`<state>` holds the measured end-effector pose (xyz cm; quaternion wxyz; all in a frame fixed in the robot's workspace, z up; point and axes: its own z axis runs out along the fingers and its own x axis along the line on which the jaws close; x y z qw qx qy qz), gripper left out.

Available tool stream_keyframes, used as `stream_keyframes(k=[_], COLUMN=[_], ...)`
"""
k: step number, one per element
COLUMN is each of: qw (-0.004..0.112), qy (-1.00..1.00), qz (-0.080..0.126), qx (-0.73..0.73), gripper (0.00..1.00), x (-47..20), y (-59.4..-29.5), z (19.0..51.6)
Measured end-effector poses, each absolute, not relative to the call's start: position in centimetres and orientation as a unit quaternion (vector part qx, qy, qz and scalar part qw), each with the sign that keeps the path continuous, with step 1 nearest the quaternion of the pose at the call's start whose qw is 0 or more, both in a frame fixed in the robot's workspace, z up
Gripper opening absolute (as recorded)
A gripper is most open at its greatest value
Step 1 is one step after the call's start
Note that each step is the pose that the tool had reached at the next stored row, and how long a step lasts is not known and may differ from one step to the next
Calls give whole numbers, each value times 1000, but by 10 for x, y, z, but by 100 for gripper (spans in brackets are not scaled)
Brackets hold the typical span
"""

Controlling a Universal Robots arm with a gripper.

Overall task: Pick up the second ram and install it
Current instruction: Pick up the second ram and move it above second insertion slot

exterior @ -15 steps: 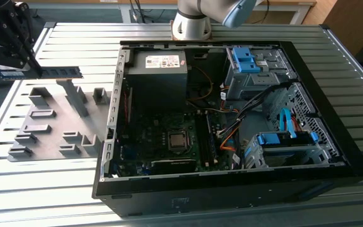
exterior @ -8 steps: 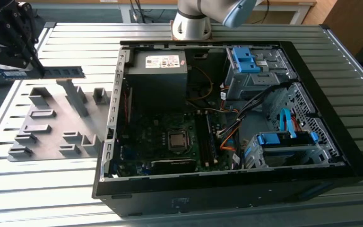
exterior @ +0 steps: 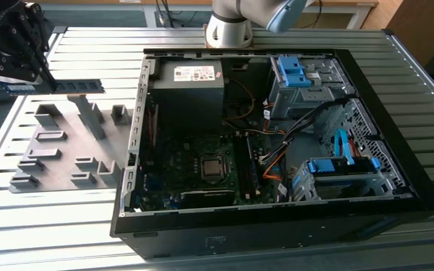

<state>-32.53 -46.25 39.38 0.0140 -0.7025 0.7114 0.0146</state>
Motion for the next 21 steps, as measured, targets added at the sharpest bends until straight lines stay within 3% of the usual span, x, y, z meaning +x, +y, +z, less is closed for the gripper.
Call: stream_keyframes(k=[21], qw=[14], qy=[711], qz=[15], qx=[-703], gripper=[14], x=[-315], y=[-463], z=[394])
